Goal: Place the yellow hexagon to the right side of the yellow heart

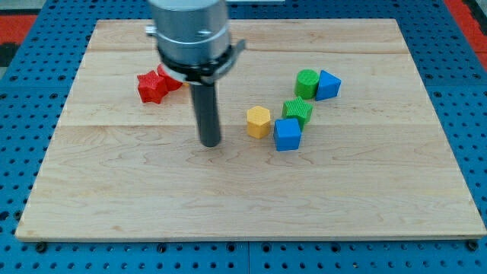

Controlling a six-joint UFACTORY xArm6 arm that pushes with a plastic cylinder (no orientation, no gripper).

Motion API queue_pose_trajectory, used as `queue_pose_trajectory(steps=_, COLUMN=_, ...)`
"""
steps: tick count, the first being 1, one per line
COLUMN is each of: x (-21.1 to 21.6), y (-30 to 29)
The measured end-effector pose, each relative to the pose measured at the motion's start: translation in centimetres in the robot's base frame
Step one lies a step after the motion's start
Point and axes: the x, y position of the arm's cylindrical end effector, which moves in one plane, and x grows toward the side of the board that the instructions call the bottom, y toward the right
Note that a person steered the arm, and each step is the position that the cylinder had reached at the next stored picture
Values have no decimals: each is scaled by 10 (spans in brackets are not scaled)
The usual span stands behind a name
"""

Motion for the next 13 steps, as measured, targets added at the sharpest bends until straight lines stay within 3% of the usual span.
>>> queue_pose_trajectory(steps=2, x=10, y=61)
queue_pose_trajectory(steps=5, x=-77, y=38)
queue_pose_trajectory(steps=9, x=-102, y=33)
queue_pose_trajectory(steps=11, x=-116, y=70)
queue_pose_trajectory(steps=13, x=-123, y=3)
